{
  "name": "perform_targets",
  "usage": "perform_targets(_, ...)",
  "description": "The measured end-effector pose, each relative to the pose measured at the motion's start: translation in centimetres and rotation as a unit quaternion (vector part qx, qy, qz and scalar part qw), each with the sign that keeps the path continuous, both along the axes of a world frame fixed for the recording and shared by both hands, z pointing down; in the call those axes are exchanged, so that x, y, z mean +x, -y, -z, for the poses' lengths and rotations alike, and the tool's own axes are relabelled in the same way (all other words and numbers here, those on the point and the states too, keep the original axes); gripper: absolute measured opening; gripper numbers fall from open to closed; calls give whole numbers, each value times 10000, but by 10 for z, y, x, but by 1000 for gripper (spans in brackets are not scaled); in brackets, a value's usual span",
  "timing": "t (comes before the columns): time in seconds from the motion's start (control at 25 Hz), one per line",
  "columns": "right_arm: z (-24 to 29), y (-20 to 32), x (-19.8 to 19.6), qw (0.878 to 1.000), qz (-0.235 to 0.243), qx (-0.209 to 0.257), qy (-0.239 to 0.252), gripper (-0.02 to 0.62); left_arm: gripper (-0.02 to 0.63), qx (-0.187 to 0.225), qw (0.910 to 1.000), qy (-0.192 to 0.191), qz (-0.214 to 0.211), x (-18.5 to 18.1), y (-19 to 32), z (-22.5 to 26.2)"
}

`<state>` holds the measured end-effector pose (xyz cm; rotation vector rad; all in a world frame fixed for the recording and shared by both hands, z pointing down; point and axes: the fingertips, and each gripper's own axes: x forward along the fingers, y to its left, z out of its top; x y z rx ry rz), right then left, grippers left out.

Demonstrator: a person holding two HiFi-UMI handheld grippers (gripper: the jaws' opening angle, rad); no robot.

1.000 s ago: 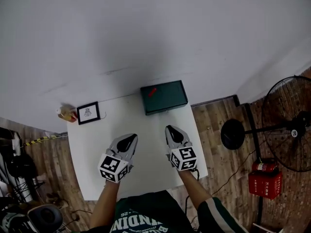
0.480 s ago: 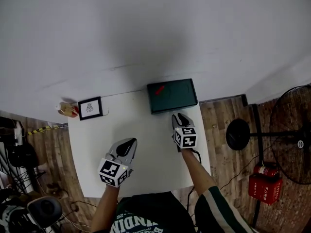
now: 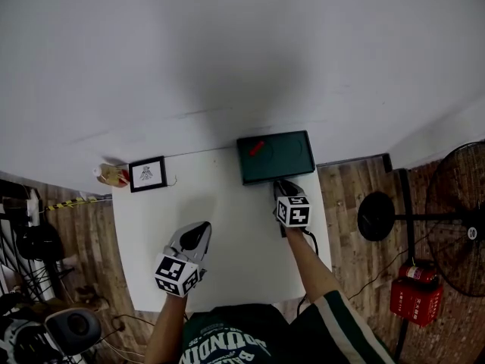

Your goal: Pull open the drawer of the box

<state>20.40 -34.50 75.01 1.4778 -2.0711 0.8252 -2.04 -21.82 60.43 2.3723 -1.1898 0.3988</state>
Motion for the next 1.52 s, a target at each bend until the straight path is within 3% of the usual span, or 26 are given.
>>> perform_targets(1.0,-11,-107,13,9994,78,-336,-36,72,52,82,9995,-88,-308,13,-25,9)
perform_targets(1.52,4,-134,20,9984,-356,-381,222,72,52,212,9993,-132,-289,0,-36,21)
